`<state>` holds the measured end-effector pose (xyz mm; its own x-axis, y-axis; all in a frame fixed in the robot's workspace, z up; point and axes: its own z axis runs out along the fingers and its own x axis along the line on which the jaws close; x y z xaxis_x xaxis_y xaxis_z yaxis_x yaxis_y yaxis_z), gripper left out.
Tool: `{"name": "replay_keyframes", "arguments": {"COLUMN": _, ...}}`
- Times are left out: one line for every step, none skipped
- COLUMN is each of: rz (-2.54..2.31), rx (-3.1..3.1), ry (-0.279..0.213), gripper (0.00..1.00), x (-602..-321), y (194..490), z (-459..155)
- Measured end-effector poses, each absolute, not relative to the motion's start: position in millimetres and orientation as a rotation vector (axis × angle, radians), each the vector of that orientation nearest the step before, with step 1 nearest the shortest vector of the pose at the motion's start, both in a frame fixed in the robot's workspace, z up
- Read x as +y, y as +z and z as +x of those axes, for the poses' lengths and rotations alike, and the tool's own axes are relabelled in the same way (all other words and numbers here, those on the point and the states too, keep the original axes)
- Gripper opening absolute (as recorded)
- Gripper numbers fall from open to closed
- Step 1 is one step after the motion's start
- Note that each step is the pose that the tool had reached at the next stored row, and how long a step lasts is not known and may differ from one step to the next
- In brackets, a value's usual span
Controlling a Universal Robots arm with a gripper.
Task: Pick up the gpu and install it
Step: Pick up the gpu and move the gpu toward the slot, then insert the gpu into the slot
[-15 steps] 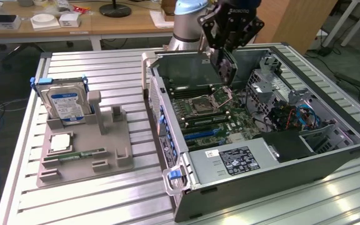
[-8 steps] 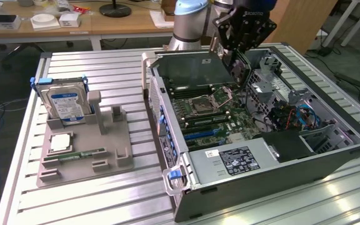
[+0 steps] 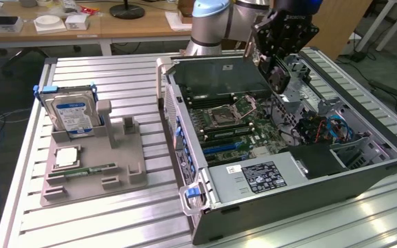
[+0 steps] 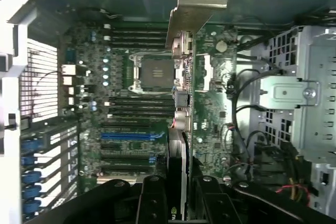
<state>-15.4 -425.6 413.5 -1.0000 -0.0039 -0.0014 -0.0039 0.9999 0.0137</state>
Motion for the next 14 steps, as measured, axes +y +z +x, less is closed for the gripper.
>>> {"name": "replay_keyframes", "arguments": {"rz": -0.006, "rx": 3.139, "ry": 0.021, "gripper": 0.27, "x": -425.6, "y": 413.0, "z": -11.7}}
{"name": "replay_keyframes", "arguments": {"rz": -0.006, "rx": 3.138, "ry": 0.021, "gripper": 0.27, "x": -425.6, "y": 412.6, "z": -9.5}}
{"name": "replay_keyframes", "arguments": {"rz": -0.006, "rx": 3.138, "ry": 0.021, "gripper": 0.27, "x": -425.6, "y": 412.5, "z": -8.7}}
{"name": "replay_keyframes", "arguments": {"rz": -0.006, "rx": 3.138, "ry": 0.021, "gripper": 0.27, "x": -425.6, "y": 412.5, "z": -8.7}}
{"name": "replay_keyframes", "arguments": {"rz": -0.006, "rx": 3.138, "ry": 0.021, "gripper": 0.27, "x": -425.6, "y": 412.5, "z": -8.7}}
{"name": "replay_keyframes", "arguments": {"rz": -0.006, "rx": 3.138, "ry": 0.021, "gripper": 0.27, "x": -425.6, "y": 412.5, "z": -8.7}}
{"name": "replay_keyframes", "arguments": {"rz": -0.006, "rx": 3.138, "ry": 0.021, "gripper": 0.27, "x": -425.6, "y": 412.5, "z": -8.7}}
{"name": "replay_keyframes", "arguments": {"rz": -0.006, "rx": 3.138, "ry": 0.021, "gripper": 0.27, "x": -425.6, "y": 412.5, "z": -8.7}}
{"name": "replay_keyframes", "arguments": {"rz": -0.006, "rx": 3.138, "ry": 0.021, "gripper": 0.27, "x": -425.6, "y": 412.5, "z": -8.7}}
{"name": "replay_keyframes", "arguments": {"rz": -0.006, "rx": 3.138, "ry": 0.021, "gripper": 0.27, "x": -425.6, "y": 412.5, "z": -8.7}}
{"name": "replay_keyframes", "arguments": {"rz": -0.006, "rx": 3.138, "ry": 0.021, "gripper": 0.27, "x": -425.6, "y": 412.5, "z": -8.7}}
{"name": "replay_keyframes", "arguments": {"rz": -0.006, "rx": 3.138, "ry": 0.021, "gripper": 0.27, "x": -425.6, "y": 412.5, "z": -8.7}}
{"name": "replay_keyframes", "arguments": {"rz": -0.006, "rx": 3.138, "ry": 0.021, "gripper": 0.27, "x": -425.6, "y": 412.5, "z": -8.7}}
{"name": "replay_keyframes", "arguments": {"rz": -0.006, "rx": 3.138, "ry": 0.021, "gripper": 0.27, "x": -425.6, "y": 412.5, "z": -8.7}}
